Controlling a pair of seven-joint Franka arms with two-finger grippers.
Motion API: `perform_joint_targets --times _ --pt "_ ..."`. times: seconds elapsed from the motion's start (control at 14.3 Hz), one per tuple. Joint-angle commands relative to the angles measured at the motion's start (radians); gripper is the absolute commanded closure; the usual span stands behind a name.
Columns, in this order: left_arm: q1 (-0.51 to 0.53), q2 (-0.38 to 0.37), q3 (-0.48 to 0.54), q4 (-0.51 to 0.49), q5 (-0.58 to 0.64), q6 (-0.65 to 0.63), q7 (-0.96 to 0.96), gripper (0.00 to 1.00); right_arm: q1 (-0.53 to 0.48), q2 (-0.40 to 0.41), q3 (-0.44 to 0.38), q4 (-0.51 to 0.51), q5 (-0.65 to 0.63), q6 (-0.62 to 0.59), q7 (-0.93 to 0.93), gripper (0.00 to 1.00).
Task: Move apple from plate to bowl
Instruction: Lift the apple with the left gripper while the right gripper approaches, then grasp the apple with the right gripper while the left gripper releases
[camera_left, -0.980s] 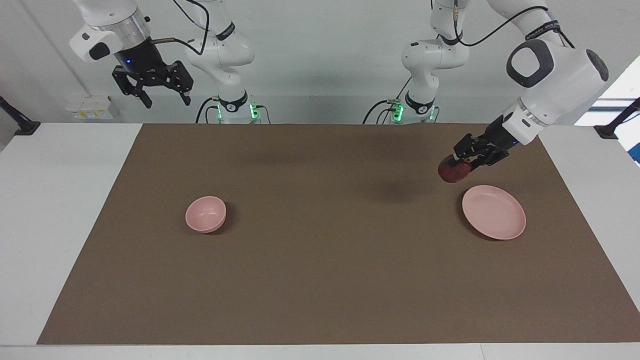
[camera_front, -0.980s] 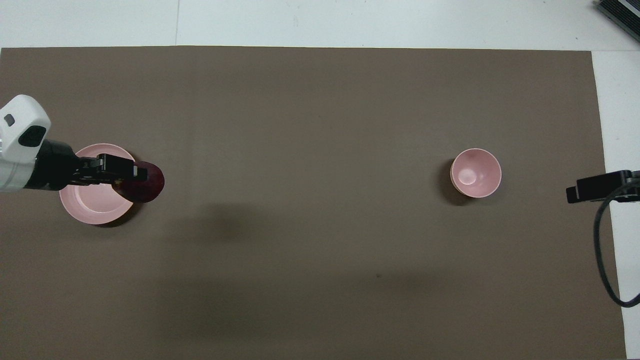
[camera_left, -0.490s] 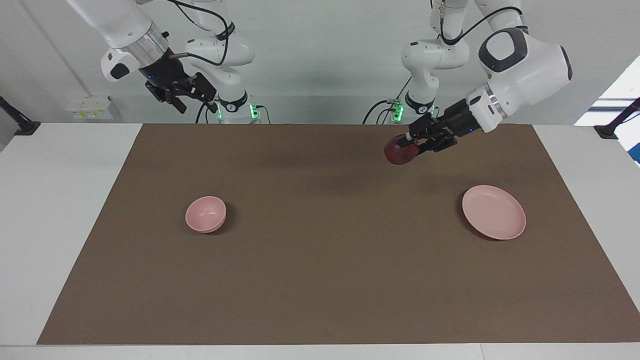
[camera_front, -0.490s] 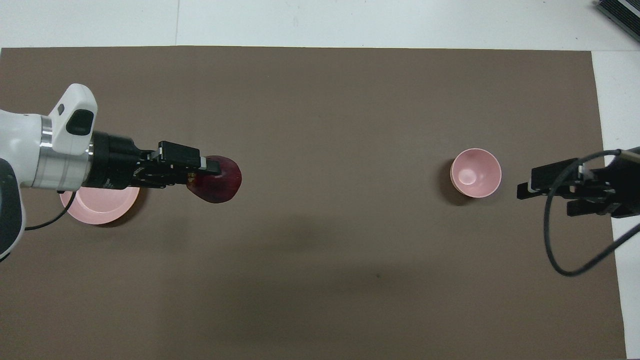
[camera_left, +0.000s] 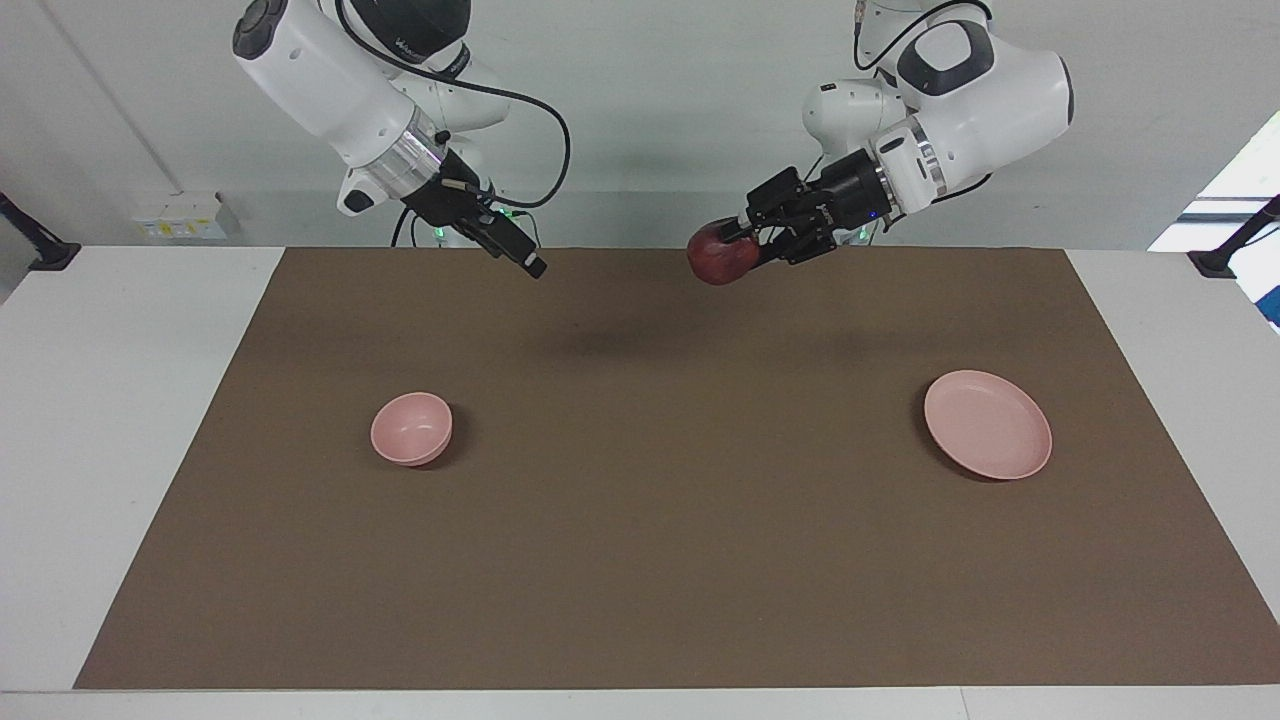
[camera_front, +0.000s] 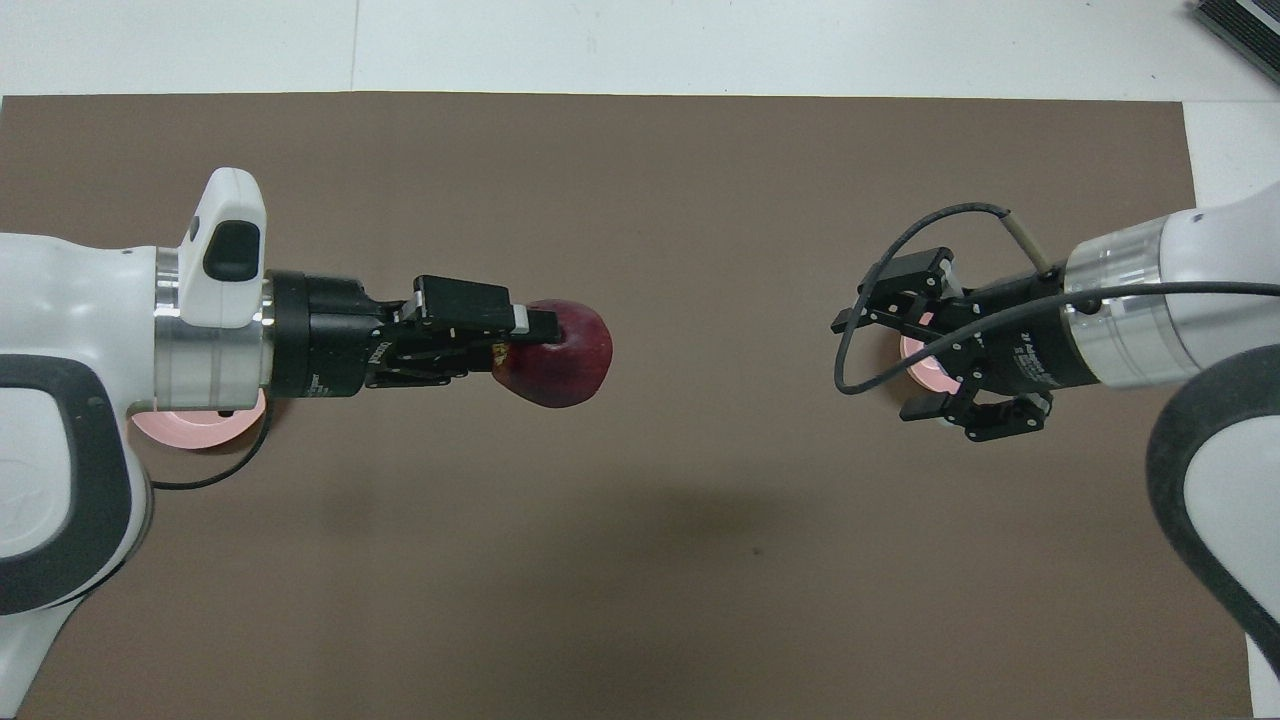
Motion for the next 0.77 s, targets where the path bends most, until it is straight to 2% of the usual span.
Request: perform_joint_targets --times 0.0,0.35,0.49,0.7 --pt "-0.021 -0.019 -0.053 -0.011 -0.035 0.138 -0.056 1.0 -0.014 0.002 -0.001 -0.013 0.113 0.047 0.122 0.0" --pt "-0.149 -0.018 -0.056 -0.017 -0.039 0.348 -0.119 1.0 0.038 0.014 0.002 -0.01 0.232 0.162 0.325 0.0" --pt "-0.166 -0.019 -0.057 -0.017 -0.039 0.369 -0.122 1.0 0.071 0.029 0.002 -0.003 0.269 0.204 0.389 0.0" --pt "-0.169 -0.021 -0.061 -0.018 -0.038 0.37 -0.146 1.0 0.082 0.028 0.004 0.0 0.273 0.199 0.422 0.0"
